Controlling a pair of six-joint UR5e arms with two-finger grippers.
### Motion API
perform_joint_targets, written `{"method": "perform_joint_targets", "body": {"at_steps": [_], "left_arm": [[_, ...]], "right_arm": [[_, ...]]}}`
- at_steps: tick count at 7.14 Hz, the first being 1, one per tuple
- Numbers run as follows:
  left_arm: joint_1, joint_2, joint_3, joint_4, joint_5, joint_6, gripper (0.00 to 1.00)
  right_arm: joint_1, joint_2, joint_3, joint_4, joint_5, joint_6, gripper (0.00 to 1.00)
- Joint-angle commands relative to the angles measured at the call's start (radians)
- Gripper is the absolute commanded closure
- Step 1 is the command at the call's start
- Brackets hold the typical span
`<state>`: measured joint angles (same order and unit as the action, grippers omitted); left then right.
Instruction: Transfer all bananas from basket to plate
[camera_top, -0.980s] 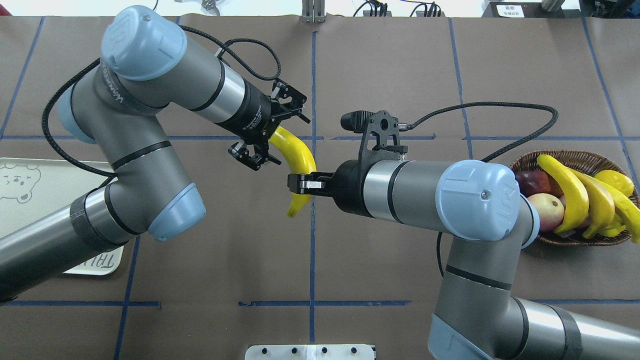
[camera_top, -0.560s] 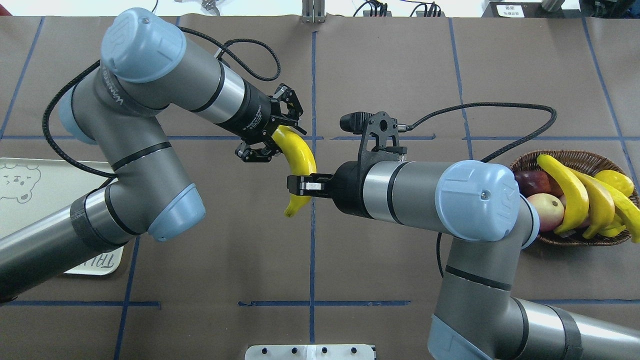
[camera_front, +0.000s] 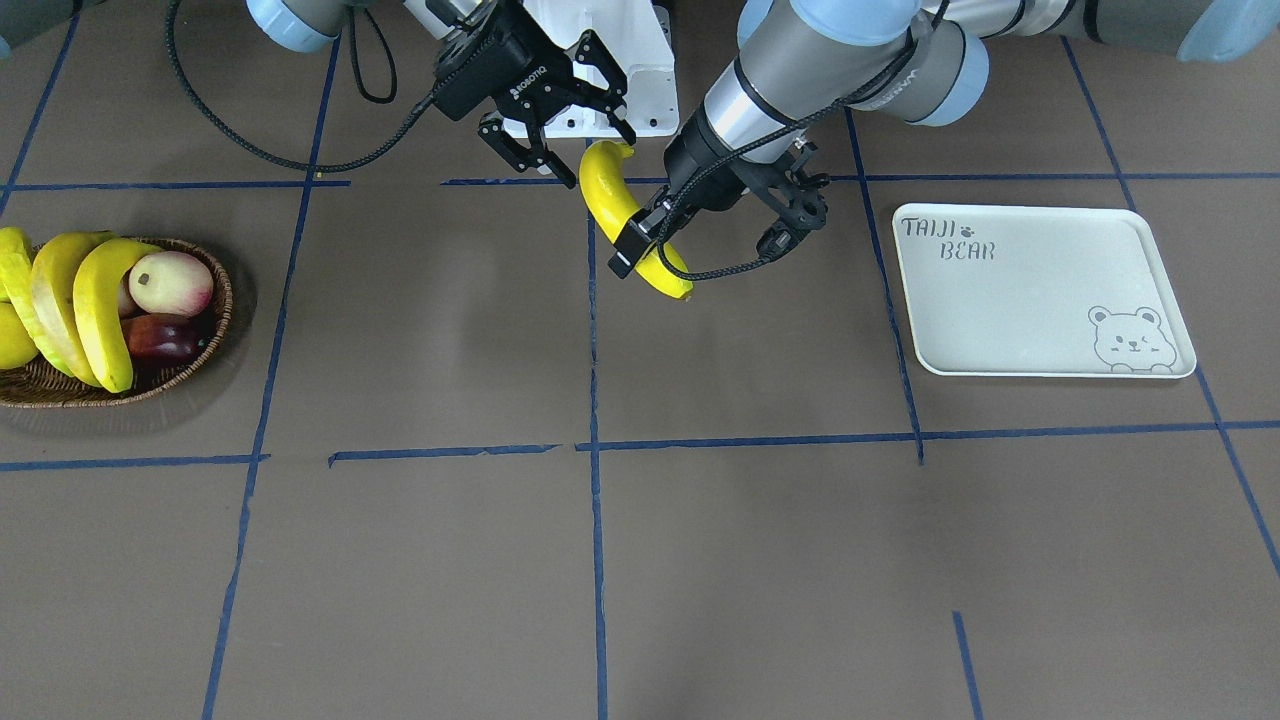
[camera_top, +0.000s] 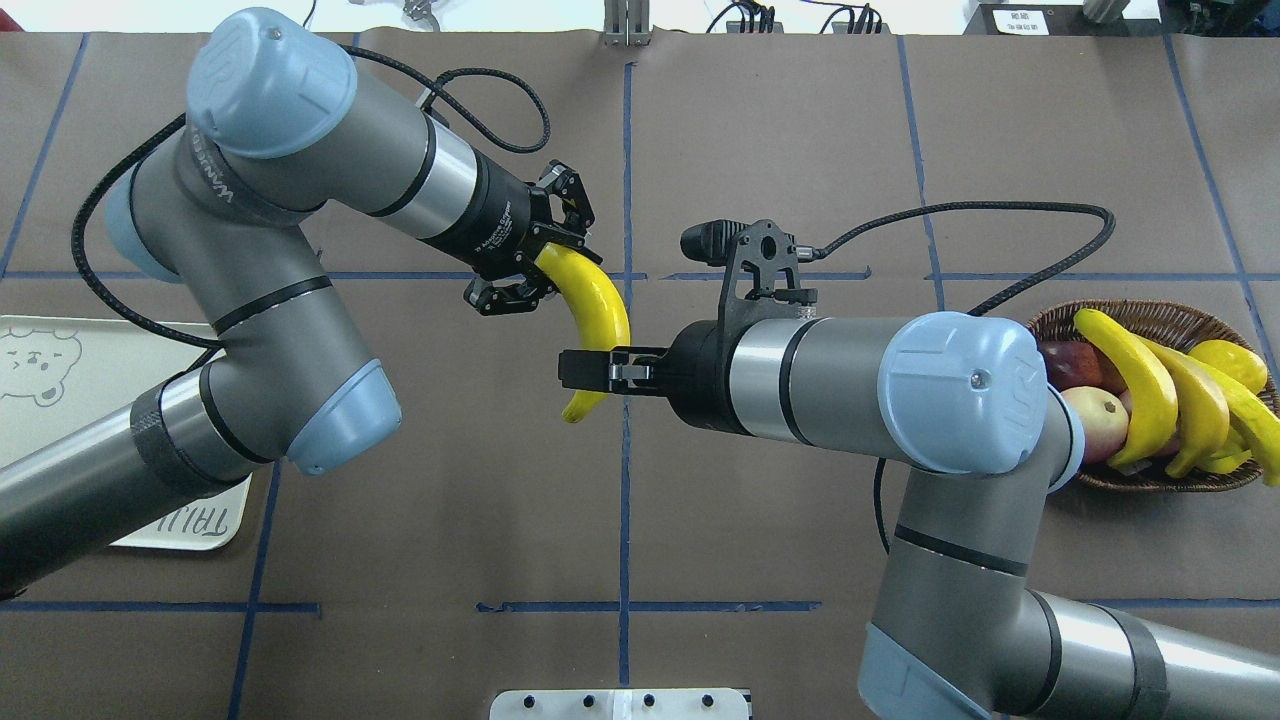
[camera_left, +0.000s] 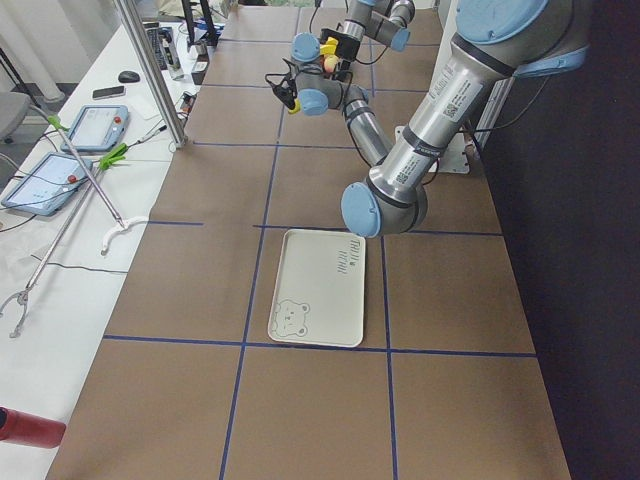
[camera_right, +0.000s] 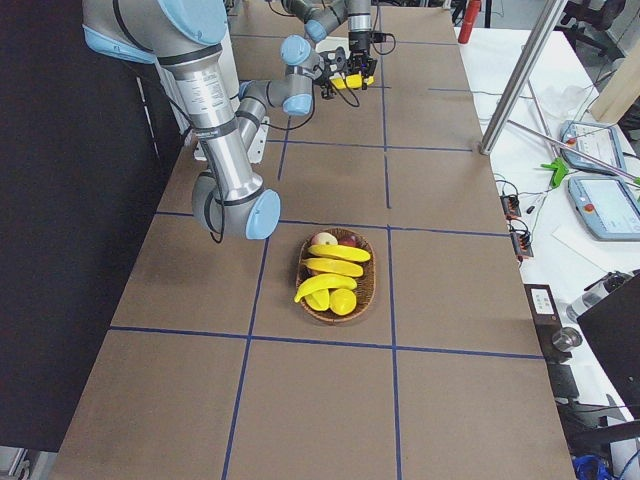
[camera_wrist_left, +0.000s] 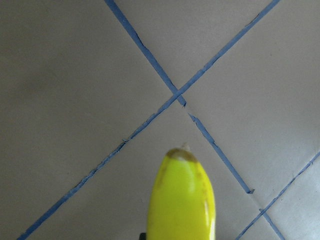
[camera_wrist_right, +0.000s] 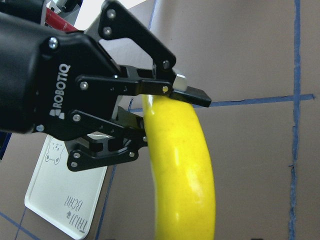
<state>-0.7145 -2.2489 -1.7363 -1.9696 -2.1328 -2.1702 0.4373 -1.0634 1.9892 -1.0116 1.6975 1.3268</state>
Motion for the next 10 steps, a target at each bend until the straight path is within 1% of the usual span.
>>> {"method": "perform_joint_targets", "body": {"at_steps": [1, 2, 3, 4, 5, 6, 7, 8, 10], "left_arm": [[-0.029, 0.038, -0.006, 0.0, -0.001, 0.012, 1.0], [-0.052, 0.107, -0.031, 0.003, -0.003, 0.056, 1.0], [-0.083, 0.191, -0.073, 0.005, -0.01, 0.122, 1.0], [-0.097, 0.254, -0.083, 0.009, -0.01, 0.201, 1.0], [-0.121, 0.332, -0.083, 0.011, -0.012, 0.269, 1.0], [-0.147, 0.418, -0.083, 0.011, -0.016, 0.347, 1.0], [-0.173, 0.507, -0.083, 0.005, -0.018, 0.478, 1.0], [-0.221, 0.582, -0.072, 0.0, -0.018, 0.58, 1.0], [-0.308, 0.719, -0.04, -0.003, -0.018, 0.848, 1.0]], "right_arm": [[0.073, -0.007, 0.0, -0.001, 0.129, 0.008, 0.01], [0.13, -0.01, 0.0, -0.086, 0.21, 0.008, 0.01], [0.203, -0.01, 0.0, -0.195, 0.319, -0.004, 0.01], [0.259, -0.02, -0.001, -0.267, 0.386, -0.011, 0.01], [0.294, -0.036, -0.004, -0.353, 0.428, -0.067, 0.01], [0.313, -0.036, 0.0, -0.474, 0.429, -0.178, 0.01], [0.337, -0.046, 0.005, -0.58, 0.43, -0.31, 0.01], [0.357, -0.085, 0.022, -0.625, 0.43, -0.415, 0.01], [0.418, -0.188, 0.039, -0.63, 0.444, -0.576, 0.01]]}}
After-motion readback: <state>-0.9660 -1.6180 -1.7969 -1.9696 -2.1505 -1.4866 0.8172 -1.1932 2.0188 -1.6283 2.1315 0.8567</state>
